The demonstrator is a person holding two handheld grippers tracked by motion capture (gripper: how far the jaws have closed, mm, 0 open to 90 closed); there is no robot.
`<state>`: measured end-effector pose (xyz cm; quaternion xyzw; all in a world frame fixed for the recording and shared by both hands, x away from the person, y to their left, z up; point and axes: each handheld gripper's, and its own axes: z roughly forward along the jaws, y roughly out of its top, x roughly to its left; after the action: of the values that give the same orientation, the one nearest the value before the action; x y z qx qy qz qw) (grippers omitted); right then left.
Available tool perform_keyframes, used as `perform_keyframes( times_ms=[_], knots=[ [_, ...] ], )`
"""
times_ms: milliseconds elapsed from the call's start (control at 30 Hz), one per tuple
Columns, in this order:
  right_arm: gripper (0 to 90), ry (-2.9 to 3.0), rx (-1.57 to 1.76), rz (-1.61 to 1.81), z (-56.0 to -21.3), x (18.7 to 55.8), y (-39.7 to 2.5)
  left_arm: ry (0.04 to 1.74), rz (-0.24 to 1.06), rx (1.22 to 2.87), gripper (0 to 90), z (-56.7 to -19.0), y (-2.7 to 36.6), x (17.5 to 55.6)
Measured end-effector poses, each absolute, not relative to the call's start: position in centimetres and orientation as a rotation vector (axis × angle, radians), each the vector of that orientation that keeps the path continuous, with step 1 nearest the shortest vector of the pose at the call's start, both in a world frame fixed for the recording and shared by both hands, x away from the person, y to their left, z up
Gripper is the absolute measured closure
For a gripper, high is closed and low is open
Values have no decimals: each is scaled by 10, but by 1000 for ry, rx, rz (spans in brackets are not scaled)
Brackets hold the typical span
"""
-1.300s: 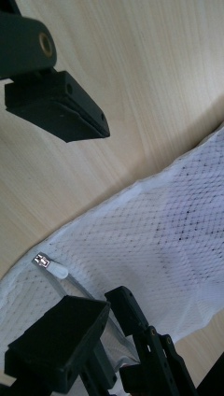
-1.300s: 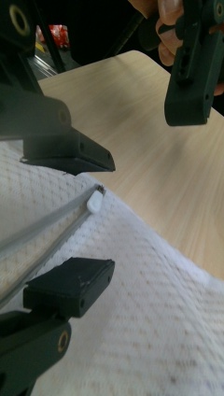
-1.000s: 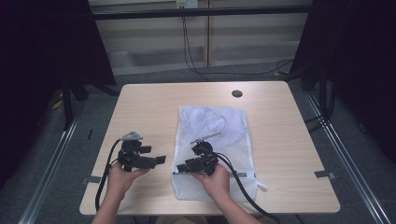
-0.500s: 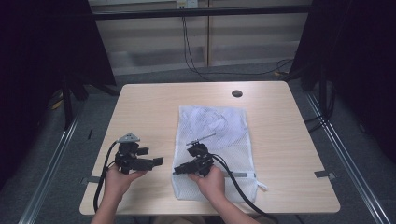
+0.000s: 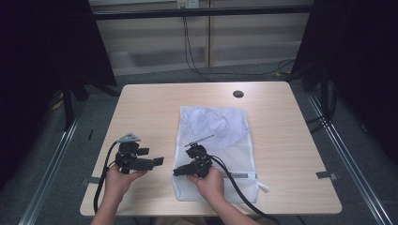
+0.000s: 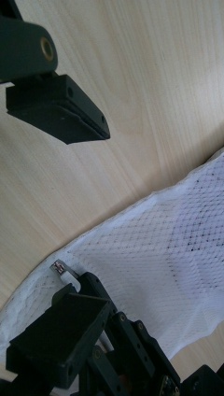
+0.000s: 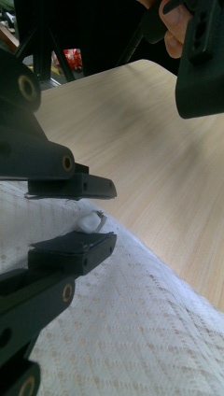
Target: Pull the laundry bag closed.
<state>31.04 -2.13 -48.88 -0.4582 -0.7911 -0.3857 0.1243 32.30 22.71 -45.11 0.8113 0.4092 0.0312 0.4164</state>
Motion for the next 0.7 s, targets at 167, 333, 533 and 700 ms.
perform_keyframes(
  times_ms=[167,333,533,700],
  knots=[
    [727,-2324,-1340,-1128,-488,310,-21,1025,76,2031,159,-451,226,324],
    [727,-2321,-1357,-1127,-488,309,-19,1024,66,2030,166,-451,225,325],
    [727,-2351,-1371,-1113,-490,308,-13,1020,57,2038,169,-451,225,325],
    [727,-2348,-1389,-1099,-491,309,-11,1029,54,2033,181,-451,226,325]
  ],
)
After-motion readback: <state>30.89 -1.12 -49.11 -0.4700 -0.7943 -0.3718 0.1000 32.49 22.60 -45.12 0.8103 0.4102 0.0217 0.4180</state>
